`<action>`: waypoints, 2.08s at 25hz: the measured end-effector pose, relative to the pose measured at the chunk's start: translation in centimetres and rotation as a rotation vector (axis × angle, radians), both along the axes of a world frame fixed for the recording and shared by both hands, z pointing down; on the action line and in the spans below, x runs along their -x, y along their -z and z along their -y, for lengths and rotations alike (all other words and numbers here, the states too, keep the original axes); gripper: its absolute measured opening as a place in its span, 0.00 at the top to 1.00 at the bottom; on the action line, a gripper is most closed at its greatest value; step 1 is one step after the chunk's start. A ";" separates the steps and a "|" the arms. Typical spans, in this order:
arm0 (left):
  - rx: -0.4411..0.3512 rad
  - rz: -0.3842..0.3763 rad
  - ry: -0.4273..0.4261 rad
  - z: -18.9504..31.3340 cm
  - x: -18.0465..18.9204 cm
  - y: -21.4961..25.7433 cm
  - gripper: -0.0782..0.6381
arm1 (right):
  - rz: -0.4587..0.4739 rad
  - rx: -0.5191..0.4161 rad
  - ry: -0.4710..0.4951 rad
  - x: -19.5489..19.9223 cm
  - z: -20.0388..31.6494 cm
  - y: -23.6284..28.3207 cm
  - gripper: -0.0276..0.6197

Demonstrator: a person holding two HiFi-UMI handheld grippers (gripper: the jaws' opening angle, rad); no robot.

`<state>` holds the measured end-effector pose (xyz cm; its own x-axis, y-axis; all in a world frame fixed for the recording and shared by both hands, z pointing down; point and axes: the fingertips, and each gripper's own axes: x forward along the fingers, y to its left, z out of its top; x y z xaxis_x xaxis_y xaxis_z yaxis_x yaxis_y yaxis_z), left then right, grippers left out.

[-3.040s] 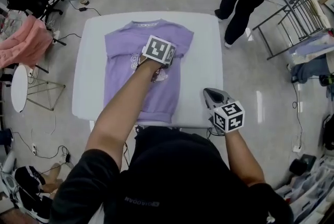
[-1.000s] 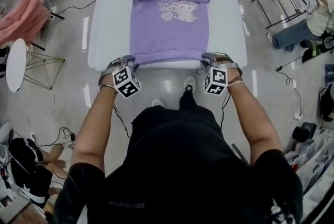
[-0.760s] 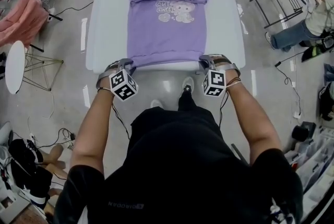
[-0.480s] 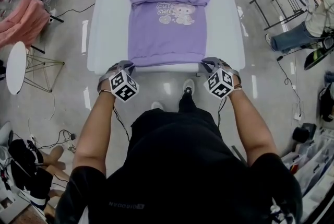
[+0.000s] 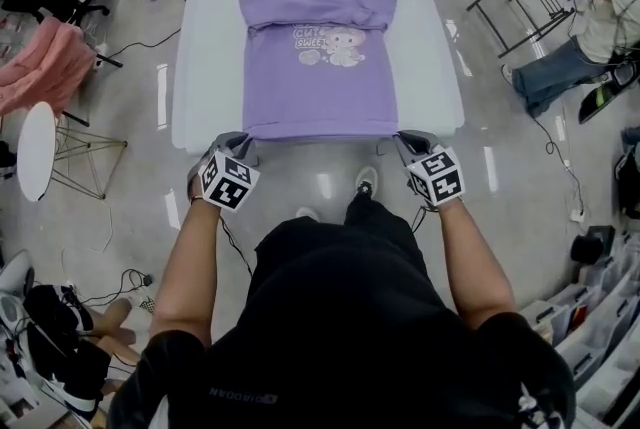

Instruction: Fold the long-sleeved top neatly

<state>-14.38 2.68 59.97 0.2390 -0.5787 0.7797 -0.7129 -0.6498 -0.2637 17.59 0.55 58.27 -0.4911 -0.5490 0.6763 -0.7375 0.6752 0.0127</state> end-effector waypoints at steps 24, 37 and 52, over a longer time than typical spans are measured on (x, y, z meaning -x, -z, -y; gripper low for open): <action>-0.055 -0.064 0.249 -7.7 -3.9 7.2 0.85 | 0.070 -0.043 0.243 -2.9 -4.4 6.7 0.94; -0.137 -0.020 0.128 3.0 -1.5 13.3 0.85 | 0.154 -0.138 0.151 0.2 4.8 13.3 0.94; 0.004 -0.050 -0.104 23.4 1.0 12.3 0.85 | 0.166 -0.127 -0.179 2.9 22.8 15.4 0.94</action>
